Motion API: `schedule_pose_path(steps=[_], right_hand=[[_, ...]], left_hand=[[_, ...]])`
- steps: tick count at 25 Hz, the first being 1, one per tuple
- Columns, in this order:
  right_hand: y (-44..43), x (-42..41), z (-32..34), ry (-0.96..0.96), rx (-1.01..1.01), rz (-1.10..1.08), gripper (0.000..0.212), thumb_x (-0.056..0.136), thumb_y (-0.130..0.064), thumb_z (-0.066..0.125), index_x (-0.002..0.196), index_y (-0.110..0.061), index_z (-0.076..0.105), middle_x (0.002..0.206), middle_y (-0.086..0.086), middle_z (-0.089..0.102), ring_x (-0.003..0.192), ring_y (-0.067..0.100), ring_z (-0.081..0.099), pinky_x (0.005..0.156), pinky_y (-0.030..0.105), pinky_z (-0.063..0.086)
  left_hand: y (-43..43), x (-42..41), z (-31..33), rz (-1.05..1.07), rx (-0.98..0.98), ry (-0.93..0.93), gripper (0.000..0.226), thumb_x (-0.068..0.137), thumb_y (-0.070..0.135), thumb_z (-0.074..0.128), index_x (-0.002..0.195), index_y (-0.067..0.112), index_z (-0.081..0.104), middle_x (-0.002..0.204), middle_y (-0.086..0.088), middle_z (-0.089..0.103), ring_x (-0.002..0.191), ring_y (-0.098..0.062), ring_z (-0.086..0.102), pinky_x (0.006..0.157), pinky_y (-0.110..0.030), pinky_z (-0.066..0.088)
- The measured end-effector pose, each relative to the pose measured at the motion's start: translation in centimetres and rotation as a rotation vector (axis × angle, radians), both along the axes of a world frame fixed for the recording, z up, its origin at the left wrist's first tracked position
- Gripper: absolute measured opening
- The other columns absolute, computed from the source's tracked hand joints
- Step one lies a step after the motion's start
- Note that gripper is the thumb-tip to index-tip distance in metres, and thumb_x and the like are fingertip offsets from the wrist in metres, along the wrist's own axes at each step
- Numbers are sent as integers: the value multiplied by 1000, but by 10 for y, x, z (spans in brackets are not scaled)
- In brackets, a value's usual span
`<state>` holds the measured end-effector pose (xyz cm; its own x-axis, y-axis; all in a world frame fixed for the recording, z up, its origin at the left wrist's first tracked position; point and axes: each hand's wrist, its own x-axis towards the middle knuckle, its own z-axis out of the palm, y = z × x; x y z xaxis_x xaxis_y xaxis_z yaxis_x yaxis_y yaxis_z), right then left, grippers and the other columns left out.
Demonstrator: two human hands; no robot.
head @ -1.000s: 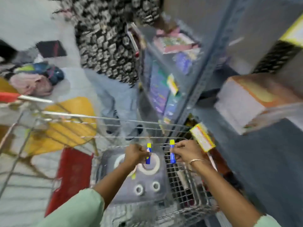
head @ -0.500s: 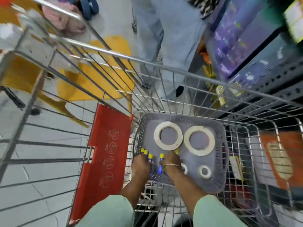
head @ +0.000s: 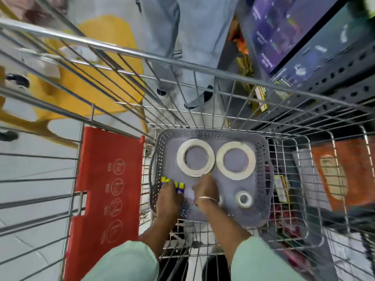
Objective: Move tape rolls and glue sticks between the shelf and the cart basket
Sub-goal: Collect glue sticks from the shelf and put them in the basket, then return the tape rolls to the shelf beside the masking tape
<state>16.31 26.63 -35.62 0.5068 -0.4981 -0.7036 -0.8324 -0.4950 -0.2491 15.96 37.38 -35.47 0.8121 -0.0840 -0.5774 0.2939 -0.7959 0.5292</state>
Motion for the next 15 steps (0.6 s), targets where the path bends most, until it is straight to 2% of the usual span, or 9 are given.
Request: schedule_pose_path(steps=[1,3,4,6,8,10,11,13,15], right_hand=[[-11,4,11,-66,-44,-26,18,92,-11,47,100,-4,61,116,22,64,108,33,60,70,30,37],[-38,7,19,-212,-268,29,10,82,-3,59,92,-2,61,106,25,64,101,36,60,77,38,37],[-52,6,16,-249,-384,140,23,73,0,67,96,0,60,104,25,63,100,37,59,83,39,38],[-71,1,11,-125,-367,283,42,72,-3,69,111,1,53,115,23,55,111,38,48,95,43,39],[-80,-7,-1,-71,-365,352,44,76,-5,67,115,1,49,121,24,51,116,39,44,99,45,38],[-81,-9,-10,-114,-403,394,34,75,2,63,108,4,55,113,27,56,109,42,51,95,47,43],[-81,-9,-13,-159,-435,391,28,72,8,62,100,6,59,104,29,61,101,43,57,88,47,48],[-82,-7,-16,-238,-448,373,20,64,17,62,82,8,64,84,30,66,81,44,64,72,45,55],[-85,-7,-8,-259,-436,396,18,57,19,66,71,8,64,73,28,66,70,42,65,62,42,56]], left_hand=[[-3,4,0,-66,-9,-26,13,74,3,62,79,10,52,93,-17,62,84,-32,61,66,-37,49],[-14,17,-2,-266,31,-131,29,74,4,66,101,9,57,109,-14,58,100,-32,56,83,-43,50],[-22,25,-3,-379,64,-177,37,75,7,66,110,9,55,117,-13,56,108,-32,52,90,-43,47],[-41,39,-8,-586,141,-220,45,79,14,64,122,9,49,128,-12,52,117,-32,47,94,-41,42],[-53,47,-13,-721,186,-243,43,81,18,62,121,10,48,126,-12,53,115,-32,50,91,-41,42],[-57,47,-21,-759,265,-352,37,76,21,69,109,11,56,111,-12,61,99,-32,60,81,-38,48],[-57,46,-24,-774,307,-383,34,72,19,72,102,12,59,102,-10,63,91,-30,63,75,-36,50],[-58,47,-25,-803,312,-380,30,76,7,64,105,10,57,104,-13,61,96,-34,59,81,-39,47],[-60,48,-19,-795,250,-344,30,82,1,53,111,7,54,112,-16,57,107,-36,52,89,-43,40]])
